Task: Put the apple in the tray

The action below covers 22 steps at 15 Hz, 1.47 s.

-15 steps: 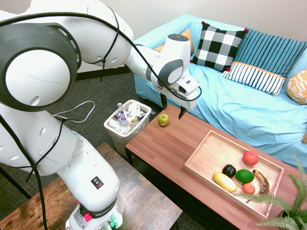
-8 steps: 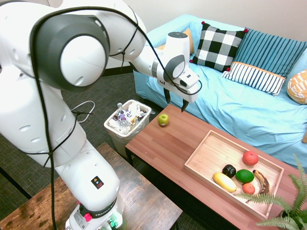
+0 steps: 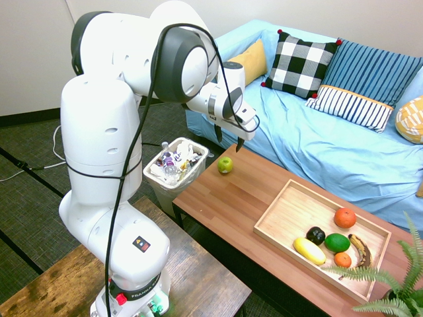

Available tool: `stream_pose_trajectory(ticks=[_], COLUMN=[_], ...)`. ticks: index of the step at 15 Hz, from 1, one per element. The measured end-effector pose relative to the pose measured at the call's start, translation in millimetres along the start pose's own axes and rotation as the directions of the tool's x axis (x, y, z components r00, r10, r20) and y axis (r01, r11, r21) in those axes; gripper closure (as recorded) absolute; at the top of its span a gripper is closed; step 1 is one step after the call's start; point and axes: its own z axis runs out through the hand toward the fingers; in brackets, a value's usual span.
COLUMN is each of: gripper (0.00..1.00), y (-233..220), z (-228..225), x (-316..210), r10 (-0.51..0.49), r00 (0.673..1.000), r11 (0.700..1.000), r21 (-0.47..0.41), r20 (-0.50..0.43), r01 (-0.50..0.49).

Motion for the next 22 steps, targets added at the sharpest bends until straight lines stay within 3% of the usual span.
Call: stream_pose_trajectory(ticks=[11, 17, 18, 22], gripper=[0.0, 0.0, 1.0, 1.0], y=[-31, -34, -35, -39], z=[108, 143, 145, 156], x=[2, 6, 6, 4], r10=[0.005, 0.024, 0.024, 0.024], r00=[0.998, 0.996, 0.996, 0.995], r11=[0.998, 0.996, 0.996, 0.995], r21=[-0.069, -0.091, -0.093, -0.101], r20=[0.061, 0.084, 0.087, 0.097], r01=[-0.001, -0.016, -0.016, -0.014])
